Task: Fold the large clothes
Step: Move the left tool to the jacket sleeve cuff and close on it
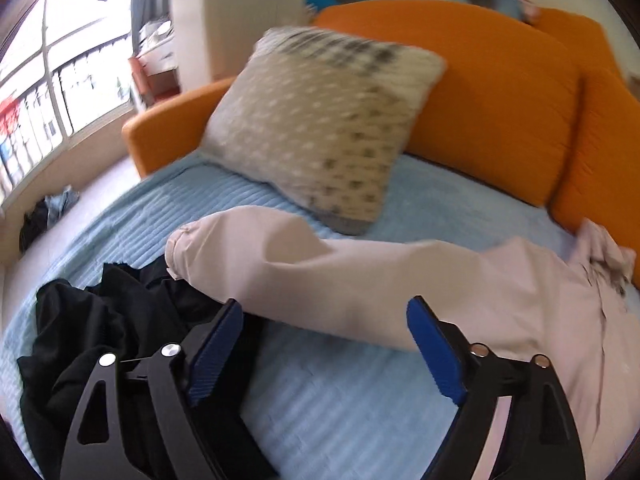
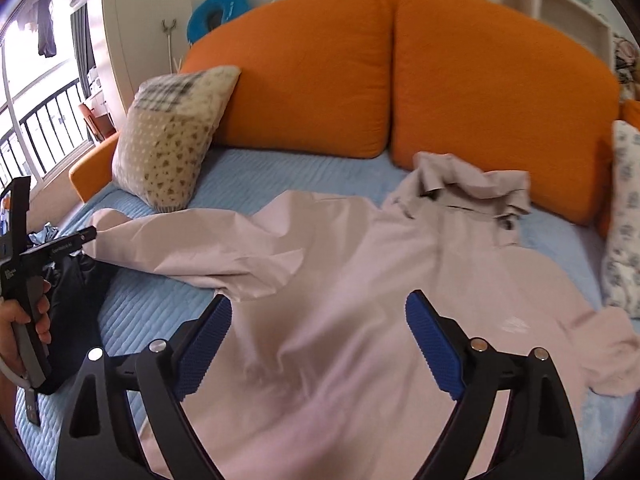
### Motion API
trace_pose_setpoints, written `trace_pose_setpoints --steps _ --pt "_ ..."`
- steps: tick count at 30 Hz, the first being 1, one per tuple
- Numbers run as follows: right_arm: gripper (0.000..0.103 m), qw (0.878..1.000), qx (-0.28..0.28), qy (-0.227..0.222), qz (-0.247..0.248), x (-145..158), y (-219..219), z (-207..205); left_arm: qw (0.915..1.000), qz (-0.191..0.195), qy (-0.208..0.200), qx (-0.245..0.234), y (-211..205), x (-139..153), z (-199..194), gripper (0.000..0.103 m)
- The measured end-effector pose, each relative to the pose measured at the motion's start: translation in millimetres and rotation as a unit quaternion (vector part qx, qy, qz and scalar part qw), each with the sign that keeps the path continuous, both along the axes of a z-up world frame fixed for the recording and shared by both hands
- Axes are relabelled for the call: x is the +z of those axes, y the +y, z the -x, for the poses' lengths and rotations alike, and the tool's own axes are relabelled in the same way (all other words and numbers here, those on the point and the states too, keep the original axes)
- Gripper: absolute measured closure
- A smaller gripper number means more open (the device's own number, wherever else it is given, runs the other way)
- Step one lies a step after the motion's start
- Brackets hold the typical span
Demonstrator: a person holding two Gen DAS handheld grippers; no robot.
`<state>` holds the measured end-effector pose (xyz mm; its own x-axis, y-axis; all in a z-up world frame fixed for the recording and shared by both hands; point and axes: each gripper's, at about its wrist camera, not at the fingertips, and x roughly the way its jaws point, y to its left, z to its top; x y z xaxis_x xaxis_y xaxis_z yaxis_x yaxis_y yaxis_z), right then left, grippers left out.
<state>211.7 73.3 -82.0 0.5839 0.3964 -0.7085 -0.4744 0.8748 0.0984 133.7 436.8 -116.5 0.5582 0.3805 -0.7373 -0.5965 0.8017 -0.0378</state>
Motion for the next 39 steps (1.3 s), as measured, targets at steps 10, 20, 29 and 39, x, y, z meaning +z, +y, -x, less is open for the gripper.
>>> trace_pose_setpoints --steps 10,20,29,39 --pt "0.045 0.999 0.027 0.028 0.03 -66 70 -43 0.9802 0.185 -0.006 0.071 108 -78 -22 0.016" --pt "0.048 0.997 0.043 0.012 0.068 -101 107 -43 0.9765 0.194 -0.035 0.088 159 -84 -36 0.017" --pt "0.075 0.997 -0.029 0.071 -0.019 -123 71 -68 0.9772 0.203 -0.029 0.056 147 -90 -41 0.094" --pt "0.08 0.99 -0.068 0.123 -0.029 -163 83 -59 0.9935 0.087 -0.073 0.007 82 -14 -47 0.096"
